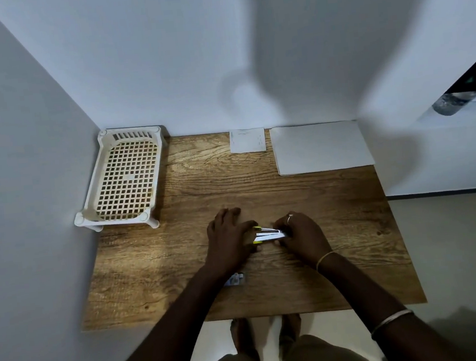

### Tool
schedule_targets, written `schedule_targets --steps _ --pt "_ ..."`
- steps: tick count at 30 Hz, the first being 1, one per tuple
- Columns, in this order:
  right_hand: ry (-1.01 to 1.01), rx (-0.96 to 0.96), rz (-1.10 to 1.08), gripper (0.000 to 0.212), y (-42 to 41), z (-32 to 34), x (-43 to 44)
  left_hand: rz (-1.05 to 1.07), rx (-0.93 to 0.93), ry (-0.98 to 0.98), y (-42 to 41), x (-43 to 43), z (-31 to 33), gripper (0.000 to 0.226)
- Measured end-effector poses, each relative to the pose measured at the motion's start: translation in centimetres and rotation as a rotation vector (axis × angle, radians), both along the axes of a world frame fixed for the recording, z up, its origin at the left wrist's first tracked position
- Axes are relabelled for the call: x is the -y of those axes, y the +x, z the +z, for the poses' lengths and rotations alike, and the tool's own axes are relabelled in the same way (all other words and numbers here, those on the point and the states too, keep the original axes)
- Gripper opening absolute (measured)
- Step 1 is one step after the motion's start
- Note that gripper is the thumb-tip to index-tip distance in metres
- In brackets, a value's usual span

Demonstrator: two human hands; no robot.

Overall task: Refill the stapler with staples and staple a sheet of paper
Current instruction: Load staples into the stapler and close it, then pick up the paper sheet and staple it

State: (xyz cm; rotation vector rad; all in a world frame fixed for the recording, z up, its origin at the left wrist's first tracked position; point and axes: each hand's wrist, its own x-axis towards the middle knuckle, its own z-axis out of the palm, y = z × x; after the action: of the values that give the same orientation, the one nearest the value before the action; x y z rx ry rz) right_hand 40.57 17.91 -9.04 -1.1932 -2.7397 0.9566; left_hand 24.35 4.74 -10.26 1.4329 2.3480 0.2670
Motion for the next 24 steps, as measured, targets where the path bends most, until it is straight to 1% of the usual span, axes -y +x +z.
schedule_targets --steps 5,7,12,15,17,19,21,24 --pt "0.022 0.016 0.012 0.033 0.1 -0.4 -0.2 -0.007 -0.001 -0.004 0.1 0.1 -0.3 0.065" --pt "0.03 0.025 0.024 0.037 0.2 -0.4 -0.2 -0.018 0.002 -0.003 -0.1 0.2 -0.5 0.07" --pt "0.001 -0.05 0.017 0.065 0.5 -0.1 -0.4 -0.082 0.052 -0.022 -1.1 0.9 -1.0 0.106" --pt "0.025 -0.067 0.021 0.06 0.0 0.1 -0.8 -0.096 0.077 -0.02 -2.5 0.7 -0.6 0.116" --pt "0.073 -0.044 0.061 0.057 -1.0 0.3 -1.7 -0.079 0.127 0.001 -3.9 -0.1 0.0 0.116" --pt "0.165 -0.003 0.133 0.061 -2.5 0.6 -3.1 -0.09 0.141 0.019 -5.5 -1.3 0.7 0.109" --pt "0.274 0.078 0.233 0.071 -4.4 0.8 -5.0 -0.144 0.089 0.011 -7.1 -2.8 1.3 0.107" --pt "0.369 0.189 0.331 0.091 -7.5 1.2 -8.1 -0.209 0.021 -0.039 -9.0 -5.7 2.2 0.116"
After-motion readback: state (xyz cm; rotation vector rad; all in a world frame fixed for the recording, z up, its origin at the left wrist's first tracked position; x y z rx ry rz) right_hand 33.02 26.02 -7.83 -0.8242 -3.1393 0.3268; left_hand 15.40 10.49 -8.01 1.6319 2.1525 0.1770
